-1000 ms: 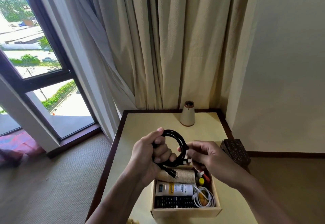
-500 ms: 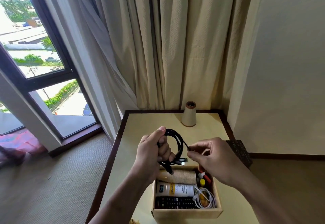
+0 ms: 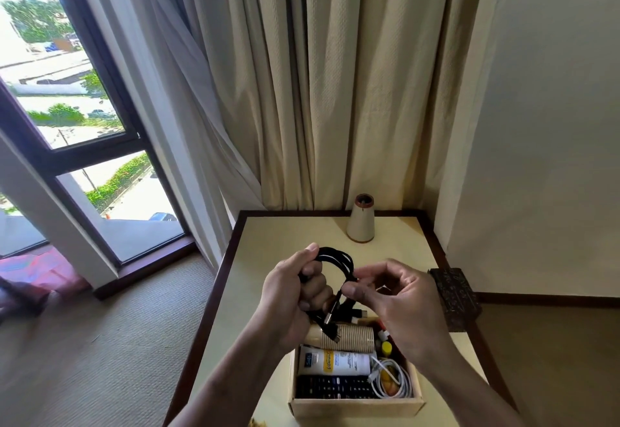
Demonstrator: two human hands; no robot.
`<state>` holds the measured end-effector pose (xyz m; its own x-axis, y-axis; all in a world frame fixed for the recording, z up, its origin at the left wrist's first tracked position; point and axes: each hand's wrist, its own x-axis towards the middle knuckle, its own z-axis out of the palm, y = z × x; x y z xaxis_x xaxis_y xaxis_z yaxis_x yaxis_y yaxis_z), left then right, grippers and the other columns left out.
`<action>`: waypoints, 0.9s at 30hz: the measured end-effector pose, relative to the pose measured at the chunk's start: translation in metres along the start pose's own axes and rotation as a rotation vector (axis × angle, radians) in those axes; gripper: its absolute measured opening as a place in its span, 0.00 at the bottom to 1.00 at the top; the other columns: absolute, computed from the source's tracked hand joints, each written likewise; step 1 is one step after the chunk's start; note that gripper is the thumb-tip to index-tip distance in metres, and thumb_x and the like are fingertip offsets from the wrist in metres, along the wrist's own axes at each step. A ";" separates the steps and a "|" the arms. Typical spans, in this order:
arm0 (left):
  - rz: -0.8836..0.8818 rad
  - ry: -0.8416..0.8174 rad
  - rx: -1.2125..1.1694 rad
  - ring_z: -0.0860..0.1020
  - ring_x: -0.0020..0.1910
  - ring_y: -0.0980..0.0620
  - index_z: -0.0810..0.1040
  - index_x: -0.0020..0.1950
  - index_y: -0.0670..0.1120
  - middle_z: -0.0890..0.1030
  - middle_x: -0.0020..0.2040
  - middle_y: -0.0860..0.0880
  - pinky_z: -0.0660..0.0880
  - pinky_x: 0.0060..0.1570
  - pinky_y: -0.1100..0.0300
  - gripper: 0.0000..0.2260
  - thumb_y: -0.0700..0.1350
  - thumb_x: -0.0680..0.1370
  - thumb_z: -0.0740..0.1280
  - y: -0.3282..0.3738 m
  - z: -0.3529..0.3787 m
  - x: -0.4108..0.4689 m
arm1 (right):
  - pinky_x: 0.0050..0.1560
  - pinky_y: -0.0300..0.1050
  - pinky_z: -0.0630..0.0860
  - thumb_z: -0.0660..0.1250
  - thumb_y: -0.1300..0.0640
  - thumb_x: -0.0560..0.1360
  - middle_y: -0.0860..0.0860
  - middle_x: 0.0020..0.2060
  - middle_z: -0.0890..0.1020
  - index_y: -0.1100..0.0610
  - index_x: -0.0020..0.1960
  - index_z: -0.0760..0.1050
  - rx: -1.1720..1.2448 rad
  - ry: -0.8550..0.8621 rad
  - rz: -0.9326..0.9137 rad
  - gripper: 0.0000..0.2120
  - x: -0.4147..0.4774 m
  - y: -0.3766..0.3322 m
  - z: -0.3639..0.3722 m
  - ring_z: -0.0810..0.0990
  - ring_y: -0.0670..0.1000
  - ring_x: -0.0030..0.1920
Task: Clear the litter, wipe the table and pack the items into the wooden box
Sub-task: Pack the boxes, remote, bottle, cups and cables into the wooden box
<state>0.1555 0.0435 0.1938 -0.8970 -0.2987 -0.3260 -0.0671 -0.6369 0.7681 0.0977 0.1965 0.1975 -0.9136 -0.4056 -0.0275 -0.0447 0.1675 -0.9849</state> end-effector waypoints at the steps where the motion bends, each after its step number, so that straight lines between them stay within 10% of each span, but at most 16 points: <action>1: -0.029 -0.015 -0.015 0.51 0.25 0.52 0.65 0.31 0.48 0.55 0.23 0.51 0.54 0.32 0.55 0.21 0.49 0.83 0.62 0.000 0.002 -0.002 | 0.41 0.39 0.80 0.82 0.51 0.61 0.47 0.41 0.85 0.49 0.49 0.83 -0.004 -0.005 0.005 0.18 0.002 0.001 -0.001 0.84 0.46 0.43; 6: -0.106 -0.049 -0.068 0.49 0.31 0.49 0.66 0.31 0.48 0.52 0.25 0.51 0.63 0.30 0.57 0.20 0.49 0.81 0.66 -0.001 0.007 -0.006 | 0.45 0.42 0.82 0.78 0.55 0.70 0.52 0.45 0.87 0.53 0.53 0.83 0.124 -0.253 0.013 0.12 0.003 -0.005 -0.007 0.86 0.52 0.48; 13: -0.059 -0.094 0.053 0.56 0.23 0.53 0.70 0.33 0.47 0.56 0.25 0.50 0.70 0.30 0.56 0.19 0.49 0.83 0.65 -0.008 0.011 -0.003 | 0.32 0.36 0.77 0.77 0.55 0.73 0.49 0.33 0.84 0.51 0.42 0.82 -0.140 -0.052 -0.156 0.04 0.007 -0.005 -0.010 0.82 0.45 0.32; 19: 0.005 -0.125 0.224 0.58 0.23 0.51 0.71 0.35 0.47 0.59 0.26 0.48 0.69 0.33 0.54 0.18 0.50 0.84 0.64 -0.011 0.012 -0.001 | 0.36 0.33 0.74 0.71 0.53 0.75 0.43 0.48 0.74 0.48 0.50 0.71 -0.543 0.062 -0.277 0.09 0.014 0.009 -0.001 0.77 0.42 0.44; 27: -0.116 -0.143 0.129 0.56 0.21 0.53 0.69 0.34 0.47 0.57 0.24 0.50 0.67 0.29 0.57 0.18 0.49 0.83 0.64 -0.003 0.005 -0.001 | 0.49 0.43 0.81 0.72 0.58 0.77 0.49 0.45 0.84 0.43 0.54 0.78 -0.160 -0.254 -0.167 0.11 0.015 0.014 -0.013 0.83 0.46 0.49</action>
<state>0.1548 0.0492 0.1941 -0.9322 -0.1193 -0.3418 -0.2203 -0.5622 0.7971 0.0777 0.2048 0.1854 -0.7592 -0.6471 0.0705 -0.2667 0.2105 -0.9405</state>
